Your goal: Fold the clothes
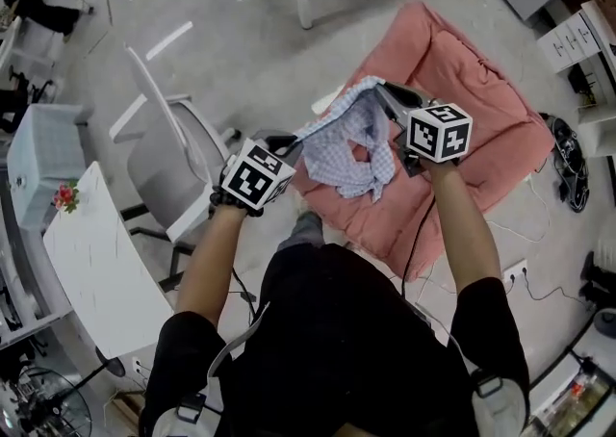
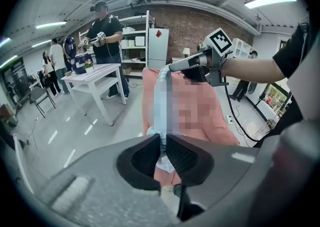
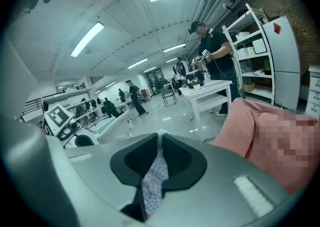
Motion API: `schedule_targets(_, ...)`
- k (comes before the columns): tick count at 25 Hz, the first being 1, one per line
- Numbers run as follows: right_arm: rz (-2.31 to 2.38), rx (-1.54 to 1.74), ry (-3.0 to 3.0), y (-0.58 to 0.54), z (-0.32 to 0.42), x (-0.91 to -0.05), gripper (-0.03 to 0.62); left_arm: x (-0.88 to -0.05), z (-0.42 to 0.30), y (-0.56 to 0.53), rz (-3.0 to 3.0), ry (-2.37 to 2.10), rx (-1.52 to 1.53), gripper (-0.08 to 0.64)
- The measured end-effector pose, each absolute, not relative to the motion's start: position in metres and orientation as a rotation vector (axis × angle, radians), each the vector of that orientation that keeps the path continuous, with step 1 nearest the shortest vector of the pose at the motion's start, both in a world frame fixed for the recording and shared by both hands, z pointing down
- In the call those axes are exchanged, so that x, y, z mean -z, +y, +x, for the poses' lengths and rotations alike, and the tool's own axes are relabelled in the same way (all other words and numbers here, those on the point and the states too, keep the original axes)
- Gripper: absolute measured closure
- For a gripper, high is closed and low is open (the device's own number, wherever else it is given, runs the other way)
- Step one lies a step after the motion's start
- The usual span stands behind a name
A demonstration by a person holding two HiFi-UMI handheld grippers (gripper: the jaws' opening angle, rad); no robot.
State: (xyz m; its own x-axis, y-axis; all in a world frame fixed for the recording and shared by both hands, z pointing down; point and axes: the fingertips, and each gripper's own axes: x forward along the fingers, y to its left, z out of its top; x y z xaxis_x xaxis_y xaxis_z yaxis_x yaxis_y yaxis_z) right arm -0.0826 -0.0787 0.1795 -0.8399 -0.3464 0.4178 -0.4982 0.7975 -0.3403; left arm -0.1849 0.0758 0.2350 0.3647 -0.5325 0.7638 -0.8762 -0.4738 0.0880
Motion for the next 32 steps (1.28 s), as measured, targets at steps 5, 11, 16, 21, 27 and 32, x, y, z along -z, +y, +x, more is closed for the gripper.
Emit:
schedule_targets(5,0.588,-0.606,-2.618,-0.111,-0.15,-0.2,0.556,-0.256,-0.231,0.053,2.103,-1.174,-0.933,0.512)
schedule_targets(11,0.505,-0.614,-2.57,-0.134,-0.201,-0.219,0.555,-0.275,-0.269,0.044,2.059,-1.084,-0.893,0.512)
schedule_targets(16,0.454,-0.655,-2.498,-0.151,-0.225,-0.252,0.555,-0.304,-0.284,0.035,1.992,-1.084,-0.913,0.512)
schedule_targets(21,0.442,-0.686,-2.416,-0.153,-0.247,-0.302,0.555,-0.356,-0.294,0.029,1.946,-1.143,-0.957,0.511)
schedule_targets(27,0.458,-0.78,-2.343,-0.148,-0.242,-0.347,0.555,-0.389,-0.305,0.029,1.893,-1.148,-0.933,0.511)
schedule_targets(32,0.456,-0.781,-2.3,-0.152,-0.25,-0.367,0.554,-0.405,-0.321,0.022,1.828,-1.199,-0.952,0.509)
